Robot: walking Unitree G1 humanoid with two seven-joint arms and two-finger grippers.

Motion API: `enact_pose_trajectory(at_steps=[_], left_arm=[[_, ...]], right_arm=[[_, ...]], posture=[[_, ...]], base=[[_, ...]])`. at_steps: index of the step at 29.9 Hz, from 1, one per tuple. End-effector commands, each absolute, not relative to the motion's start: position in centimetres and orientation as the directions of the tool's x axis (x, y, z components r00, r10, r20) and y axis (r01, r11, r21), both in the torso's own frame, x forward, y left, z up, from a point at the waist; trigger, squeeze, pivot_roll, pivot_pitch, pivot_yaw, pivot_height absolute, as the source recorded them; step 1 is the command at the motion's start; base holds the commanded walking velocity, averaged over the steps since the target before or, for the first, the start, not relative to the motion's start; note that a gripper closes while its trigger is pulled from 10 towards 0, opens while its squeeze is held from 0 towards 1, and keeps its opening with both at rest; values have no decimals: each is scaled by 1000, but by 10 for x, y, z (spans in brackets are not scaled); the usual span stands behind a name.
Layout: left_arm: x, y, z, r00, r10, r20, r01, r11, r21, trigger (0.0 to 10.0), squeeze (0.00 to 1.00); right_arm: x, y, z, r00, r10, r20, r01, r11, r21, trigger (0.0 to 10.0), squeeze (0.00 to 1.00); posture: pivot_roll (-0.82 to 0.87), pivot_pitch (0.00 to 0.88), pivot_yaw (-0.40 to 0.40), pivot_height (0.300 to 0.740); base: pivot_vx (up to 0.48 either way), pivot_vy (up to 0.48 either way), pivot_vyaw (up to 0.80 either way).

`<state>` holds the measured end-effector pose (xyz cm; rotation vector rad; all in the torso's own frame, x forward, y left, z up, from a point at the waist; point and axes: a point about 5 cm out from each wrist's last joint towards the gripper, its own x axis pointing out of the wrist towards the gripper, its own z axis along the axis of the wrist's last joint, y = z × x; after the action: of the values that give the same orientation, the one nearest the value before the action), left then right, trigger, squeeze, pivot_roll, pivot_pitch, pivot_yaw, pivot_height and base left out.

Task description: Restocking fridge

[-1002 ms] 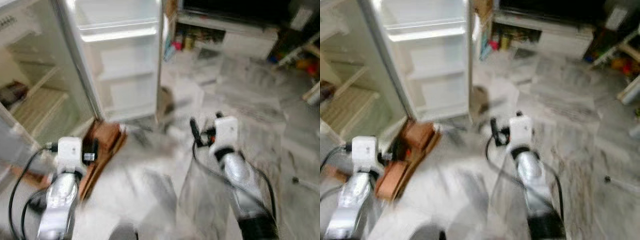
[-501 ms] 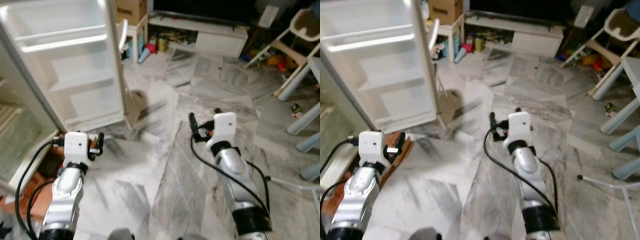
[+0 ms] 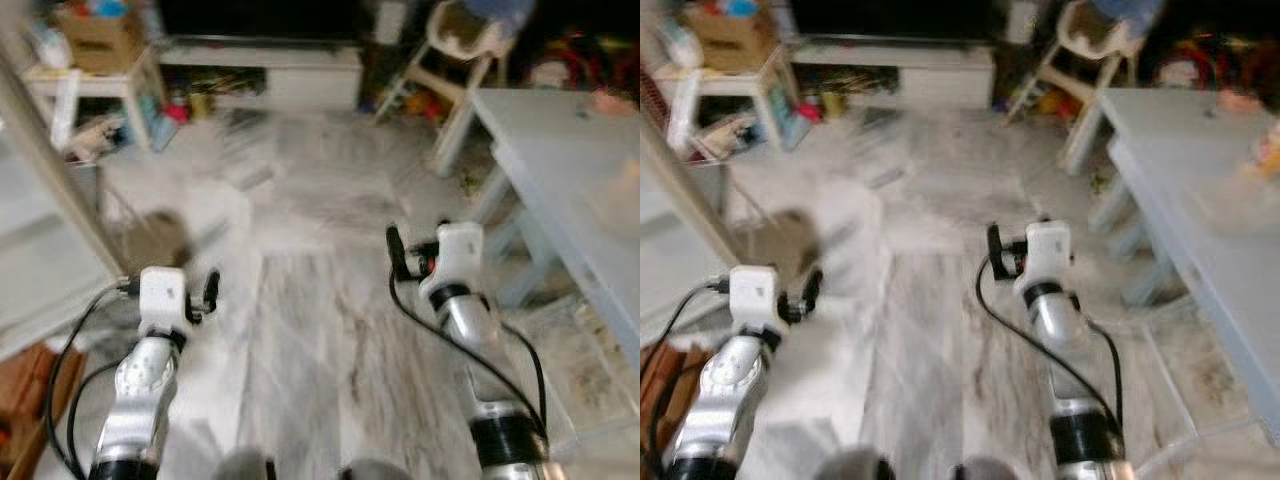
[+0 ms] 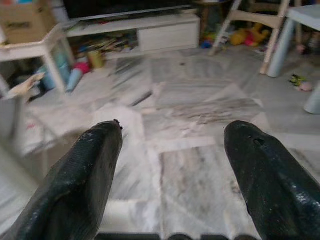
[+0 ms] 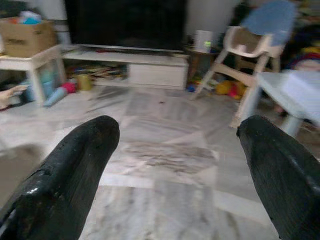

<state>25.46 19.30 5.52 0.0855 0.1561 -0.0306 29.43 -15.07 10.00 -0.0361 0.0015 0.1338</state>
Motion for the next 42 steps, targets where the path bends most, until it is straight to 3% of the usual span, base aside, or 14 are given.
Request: enact_pose_trajectory(at_steps=[1,14,31,42], left_arm=[[259,188,59,989,-42,-141,52,996,70,10000,0],[257,207,67,995,-27,-92,32,998,51,10000,0],[260,201,73,996,-64,-59,67,997,49,10000,0],[259,189,73,991,-127,-48,129,991,28,10000,0]], right_arm=[[294,-158,103,994,108,7,-107,993,-49,10000,0],[291,-158,111,993,83,79,-72,988,-140,10000,0],[291,-162,120,988,40,149,-3,971,-239,10000,0],[292,-160,120,987,30,161,13,966,-260,10000,0]], posture=[[87,26,-7,740],[84,31,1,740],[82,31,1,740],[85,28,4,740]], base=[[398,266,-800],[318,353,-800],[15,425,-800],[473,0,-800]])
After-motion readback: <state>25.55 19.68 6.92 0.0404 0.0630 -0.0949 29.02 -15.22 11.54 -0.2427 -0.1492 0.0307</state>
